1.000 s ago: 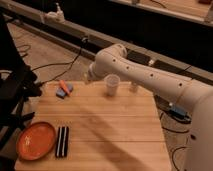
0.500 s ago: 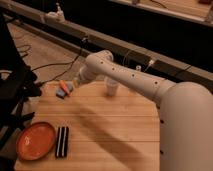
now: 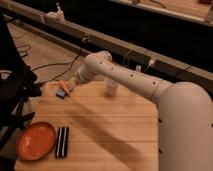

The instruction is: Place the pepper in the ceramic cup

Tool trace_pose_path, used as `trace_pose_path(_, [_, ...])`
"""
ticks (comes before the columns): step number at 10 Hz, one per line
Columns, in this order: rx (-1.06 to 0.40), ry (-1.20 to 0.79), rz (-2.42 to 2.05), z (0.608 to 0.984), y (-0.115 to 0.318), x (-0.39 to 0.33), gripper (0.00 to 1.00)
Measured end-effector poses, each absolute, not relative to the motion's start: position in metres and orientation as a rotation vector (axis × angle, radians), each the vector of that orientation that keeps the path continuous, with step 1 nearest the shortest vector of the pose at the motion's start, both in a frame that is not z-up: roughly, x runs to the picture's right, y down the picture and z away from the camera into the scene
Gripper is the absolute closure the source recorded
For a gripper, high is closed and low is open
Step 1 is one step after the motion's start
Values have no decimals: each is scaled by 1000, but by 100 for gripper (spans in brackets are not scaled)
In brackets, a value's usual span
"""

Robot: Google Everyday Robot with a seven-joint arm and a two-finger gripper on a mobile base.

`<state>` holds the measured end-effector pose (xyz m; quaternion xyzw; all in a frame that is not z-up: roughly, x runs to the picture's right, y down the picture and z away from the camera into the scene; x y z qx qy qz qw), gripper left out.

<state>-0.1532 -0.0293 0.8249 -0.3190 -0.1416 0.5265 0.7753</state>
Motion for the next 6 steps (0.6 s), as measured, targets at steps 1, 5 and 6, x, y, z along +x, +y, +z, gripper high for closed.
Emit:
trace_pose_path(1, [-688,-305,1142,831,-31,-154,47])
trace_pose_path(5, [-718,-320,1154,880,-34,-177,47])
trace_pose_path(6, [-722,-329,1164,896,-37,-181,47])
